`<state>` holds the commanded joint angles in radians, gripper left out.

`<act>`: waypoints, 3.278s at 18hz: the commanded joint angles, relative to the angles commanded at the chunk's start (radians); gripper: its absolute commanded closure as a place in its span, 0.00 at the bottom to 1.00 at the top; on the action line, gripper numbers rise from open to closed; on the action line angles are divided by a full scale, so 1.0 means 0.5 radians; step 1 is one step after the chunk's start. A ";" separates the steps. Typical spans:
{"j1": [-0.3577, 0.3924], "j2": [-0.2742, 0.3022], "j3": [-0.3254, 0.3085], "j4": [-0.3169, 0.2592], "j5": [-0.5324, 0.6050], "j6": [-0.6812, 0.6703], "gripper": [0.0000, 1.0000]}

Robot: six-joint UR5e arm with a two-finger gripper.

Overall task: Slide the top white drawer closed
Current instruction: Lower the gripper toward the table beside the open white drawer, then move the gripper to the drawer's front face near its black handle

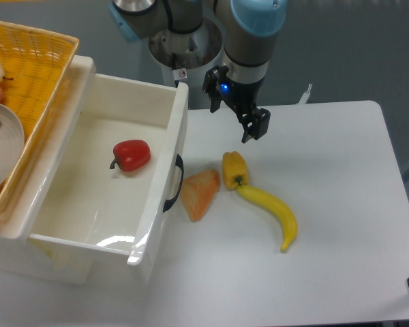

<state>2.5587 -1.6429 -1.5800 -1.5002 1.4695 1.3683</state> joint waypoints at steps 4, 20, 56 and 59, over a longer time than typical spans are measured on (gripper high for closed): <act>0.000 -0.037 0.006 0.006 -0.003 -0.003 0.00; -0.006 -0.294 0.009 0.095 0.003 -0.264 0.00; -0.138 -0.761 0.129 0.393 -0.294 -1.350 0.00; -0.163 -0.776 0.129 0.396 -0.301 -1.350 0.00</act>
<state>2.4774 -2.0309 -1.5156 -1.3024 1.3192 0.6934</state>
